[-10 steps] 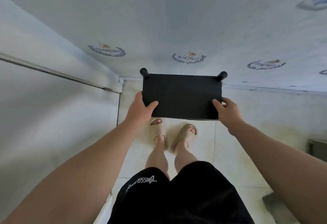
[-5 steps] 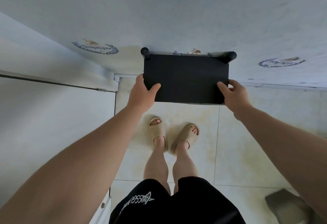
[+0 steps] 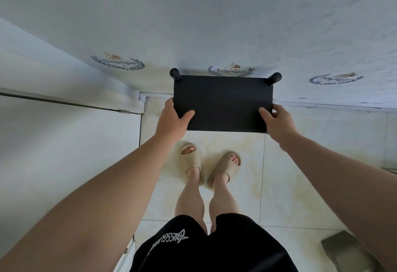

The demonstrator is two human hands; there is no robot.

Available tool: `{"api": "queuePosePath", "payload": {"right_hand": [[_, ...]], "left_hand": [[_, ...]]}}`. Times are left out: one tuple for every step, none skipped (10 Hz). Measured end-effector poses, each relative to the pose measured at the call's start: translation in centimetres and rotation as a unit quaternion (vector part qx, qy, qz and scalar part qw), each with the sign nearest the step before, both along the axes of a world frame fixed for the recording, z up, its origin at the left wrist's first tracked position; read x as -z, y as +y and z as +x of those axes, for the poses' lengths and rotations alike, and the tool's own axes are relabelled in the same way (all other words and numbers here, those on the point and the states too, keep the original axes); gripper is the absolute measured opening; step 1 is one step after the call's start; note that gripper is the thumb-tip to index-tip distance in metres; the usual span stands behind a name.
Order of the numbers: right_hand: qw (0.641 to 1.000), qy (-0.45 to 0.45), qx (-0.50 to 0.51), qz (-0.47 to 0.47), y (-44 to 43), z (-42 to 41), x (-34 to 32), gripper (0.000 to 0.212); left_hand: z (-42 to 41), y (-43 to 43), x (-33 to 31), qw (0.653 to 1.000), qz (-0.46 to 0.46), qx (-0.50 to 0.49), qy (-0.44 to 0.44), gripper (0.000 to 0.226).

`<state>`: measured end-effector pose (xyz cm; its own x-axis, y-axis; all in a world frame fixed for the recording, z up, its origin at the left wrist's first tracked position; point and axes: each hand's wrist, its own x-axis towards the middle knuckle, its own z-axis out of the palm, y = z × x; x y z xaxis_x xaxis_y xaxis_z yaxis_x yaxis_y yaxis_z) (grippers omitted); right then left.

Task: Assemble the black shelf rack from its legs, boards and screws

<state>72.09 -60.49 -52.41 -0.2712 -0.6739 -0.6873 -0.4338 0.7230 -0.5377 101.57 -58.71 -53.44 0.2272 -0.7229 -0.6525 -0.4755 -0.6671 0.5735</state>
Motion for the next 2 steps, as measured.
{"api": "queuePosePath", "payload": {"right_hand": [[0.999,0.025,-0.010,0.023,0.1,0.4,-1.7,0.055],[0.994,0.082,-0.067,0.007,0.6,1.2,-4.6,0.060]], "left_hand": [[0.0,-0.1,-2.0,0.998,0.047,0.034,-0.033,0.076],[-0.4,0.5,-4.9,0.984,0.031,0.096,-0.150,0.085]]}}
